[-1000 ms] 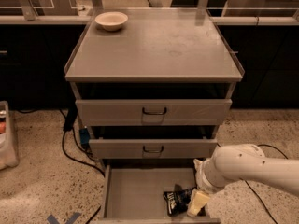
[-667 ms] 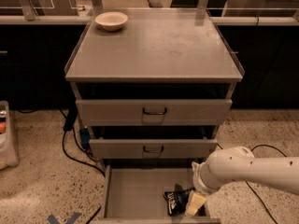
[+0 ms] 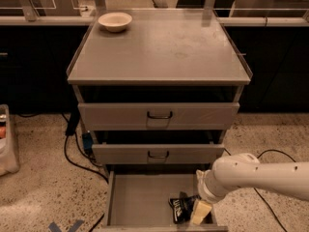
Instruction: Pick blue chip bag from bottom drawer and place on counter
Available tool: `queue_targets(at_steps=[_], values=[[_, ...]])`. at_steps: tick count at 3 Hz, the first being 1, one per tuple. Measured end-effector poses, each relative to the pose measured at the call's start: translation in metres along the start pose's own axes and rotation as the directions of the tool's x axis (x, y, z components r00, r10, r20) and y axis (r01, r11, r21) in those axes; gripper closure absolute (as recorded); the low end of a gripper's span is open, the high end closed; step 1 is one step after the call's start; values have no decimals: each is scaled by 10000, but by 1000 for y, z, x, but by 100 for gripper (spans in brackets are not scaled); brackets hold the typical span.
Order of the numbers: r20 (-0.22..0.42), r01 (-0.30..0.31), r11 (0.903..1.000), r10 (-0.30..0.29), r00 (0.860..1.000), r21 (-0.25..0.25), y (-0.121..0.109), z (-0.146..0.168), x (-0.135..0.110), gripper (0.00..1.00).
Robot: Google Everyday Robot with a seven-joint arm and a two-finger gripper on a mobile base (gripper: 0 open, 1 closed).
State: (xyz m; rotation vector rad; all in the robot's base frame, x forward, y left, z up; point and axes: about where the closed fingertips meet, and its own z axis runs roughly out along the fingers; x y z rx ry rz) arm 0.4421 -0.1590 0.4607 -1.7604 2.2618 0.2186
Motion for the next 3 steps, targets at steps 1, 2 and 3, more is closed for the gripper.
queue_targets(at_steps=[1,2,3], values=[[-87,238,9991,-241,9997,-354,7,31,-3,0],[-234,534,9976,-545,9982,-443,6,69,-7,0],[-307,683,9968,-696,9971,-403,1,95,-7,0]])
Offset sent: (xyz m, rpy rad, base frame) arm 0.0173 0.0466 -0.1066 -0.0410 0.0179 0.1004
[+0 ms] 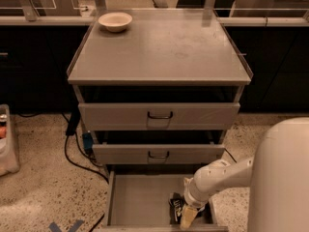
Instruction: Pick blue chip bag from bottom drawer and place on counter
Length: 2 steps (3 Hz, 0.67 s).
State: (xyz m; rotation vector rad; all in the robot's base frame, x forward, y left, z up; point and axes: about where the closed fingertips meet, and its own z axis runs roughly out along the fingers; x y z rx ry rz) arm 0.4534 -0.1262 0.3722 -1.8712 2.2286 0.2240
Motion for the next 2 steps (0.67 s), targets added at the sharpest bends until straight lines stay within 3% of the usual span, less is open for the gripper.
queue_targets(at_steps=[2], values=[[-194,-424,9990,426,9989,128,0,18,28,0]])
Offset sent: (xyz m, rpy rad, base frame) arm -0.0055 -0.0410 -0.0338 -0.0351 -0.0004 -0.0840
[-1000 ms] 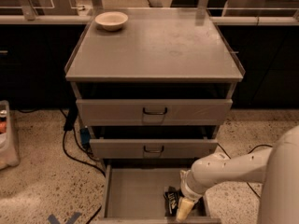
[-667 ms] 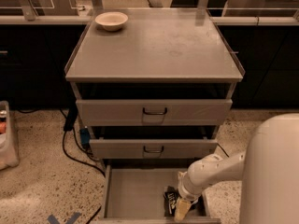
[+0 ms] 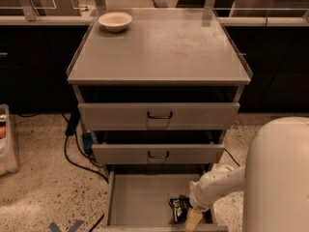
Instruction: Pick blue chip bag from bottom drawer and place on counter
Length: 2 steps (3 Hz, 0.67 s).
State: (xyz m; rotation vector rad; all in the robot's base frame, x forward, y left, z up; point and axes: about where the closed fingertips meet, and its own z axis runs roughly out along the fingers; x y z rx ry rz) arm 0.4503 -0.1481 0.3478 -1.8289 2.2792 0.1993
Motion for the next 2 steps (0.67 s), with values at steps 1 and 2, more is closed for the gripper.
queue_targets(at_steps=[1,2], values=[[64,-492,9988,493,9988,-40,-5,10,23,0],[64,-492,9988,492,9988,-40,-5,10,23,0]])
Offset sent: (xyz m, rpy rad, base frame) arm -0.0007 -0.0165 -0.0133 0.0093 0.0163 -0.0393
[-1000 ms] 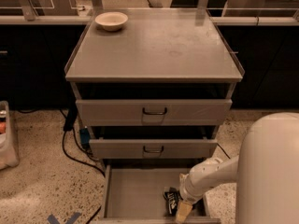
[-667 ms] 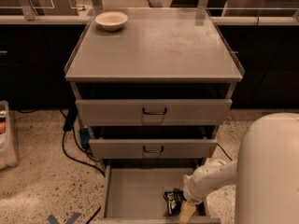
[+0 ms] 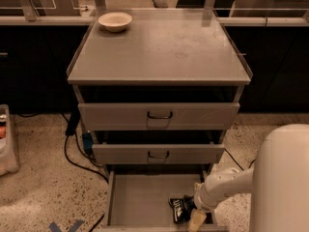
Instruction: Pick blue chip bag from bottom drawer and place on counter
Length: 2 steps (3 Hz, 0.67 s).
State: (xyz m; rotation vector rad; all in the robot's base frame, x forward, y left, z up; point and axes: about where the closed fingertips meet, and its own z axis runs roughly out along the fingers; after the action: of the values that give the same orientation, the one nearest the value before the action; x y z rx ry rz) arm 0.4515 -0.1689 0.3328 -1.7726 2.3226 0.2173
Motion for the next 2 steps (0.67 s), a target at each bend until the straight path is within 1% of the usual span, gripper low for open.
queue_targets(at_steps=[1,2], values=[[0,145,9999,-145,9999,5,-2,25,5,0],[149,219,9998,-219,9997,-28,-8,71,15,0]])
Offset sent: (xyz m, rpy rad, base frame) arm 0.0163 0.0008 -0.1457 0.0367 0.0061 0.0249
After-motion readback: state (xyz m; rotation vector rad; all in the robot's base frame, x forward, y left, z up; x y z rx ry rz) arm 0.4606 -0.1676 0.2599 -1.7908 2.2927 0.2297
